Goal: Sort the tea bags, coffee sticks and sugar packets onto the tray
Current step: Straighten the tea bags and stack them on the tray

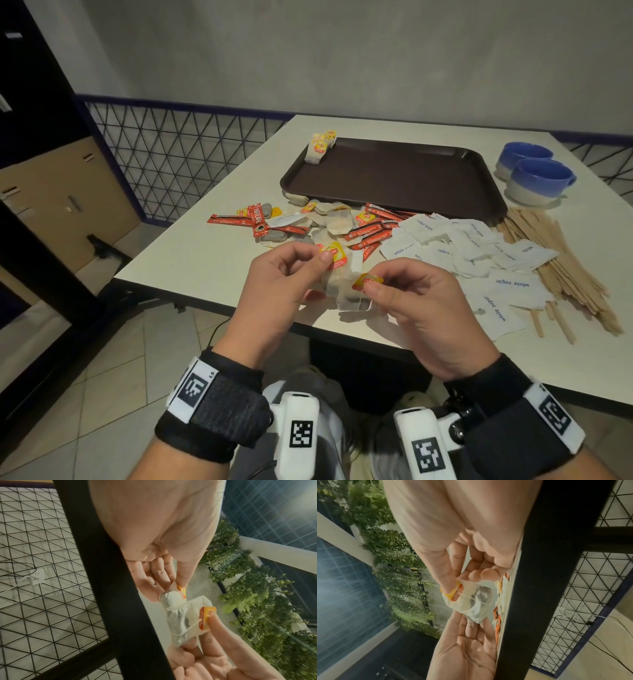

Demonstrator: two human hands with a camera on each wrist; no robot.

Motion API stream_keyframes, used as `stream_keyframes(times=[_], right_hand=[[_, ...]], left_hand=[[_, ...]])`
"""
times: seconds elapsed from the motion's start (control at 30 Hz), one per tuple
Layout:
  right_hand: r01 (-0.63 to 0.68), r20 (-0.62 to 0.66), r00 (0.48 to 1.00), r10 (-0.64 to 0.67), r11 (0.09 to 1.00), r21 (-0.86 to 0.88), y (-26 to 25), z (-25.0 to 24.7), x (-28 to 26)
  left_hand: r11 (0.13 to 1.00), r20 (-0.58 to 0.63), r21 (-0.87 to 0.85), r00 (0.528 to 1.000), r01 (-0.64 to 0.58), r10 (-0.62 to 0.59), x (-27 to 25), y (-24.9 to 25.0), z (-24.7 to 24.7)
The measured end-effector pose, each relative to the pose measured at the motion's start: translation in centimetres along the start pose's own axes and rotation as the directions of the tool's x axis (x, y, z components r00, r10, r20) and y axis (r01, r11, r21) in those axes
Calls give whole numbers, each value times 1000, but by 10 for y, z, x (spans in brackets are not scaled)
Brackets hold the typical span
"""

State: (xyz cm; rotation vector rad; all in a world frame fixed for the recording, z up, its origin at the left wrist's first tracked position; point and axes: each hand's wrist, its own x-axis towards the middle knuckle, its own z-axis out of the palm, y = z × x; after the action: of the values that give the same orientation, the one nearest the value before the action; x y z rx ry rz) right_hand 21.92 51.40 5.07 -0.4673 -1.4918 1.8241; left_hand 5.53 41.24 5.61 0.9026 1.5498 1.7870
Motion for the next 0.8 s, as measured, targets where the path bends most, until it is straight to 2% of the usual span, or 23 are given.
stream_keyframes(times=[0.3, 0.47, 0.63, 0.8], right_hand=[[-19, 10, 1000, 19, 999, -41, 1, 0, 0], [-2, 19, 1000, 4, 997, -81, -3, 4, -3], [-29, -51, 998, 25, 998, -61, -1, 3, -2], [-24, -89, 996, 18, 997, -66, -1, 4, -2]], left_hand=[[1000, -4, 14, 1000, -8, 8, 0, -1, -1], [997, 37, 70, 999, -19, 16, 0, -2, -1], [997, 87, 79, 996, -28, 21, -1, -2, 1], [997, 88, 65, 995, -44, 38, -2, 0, 2]])
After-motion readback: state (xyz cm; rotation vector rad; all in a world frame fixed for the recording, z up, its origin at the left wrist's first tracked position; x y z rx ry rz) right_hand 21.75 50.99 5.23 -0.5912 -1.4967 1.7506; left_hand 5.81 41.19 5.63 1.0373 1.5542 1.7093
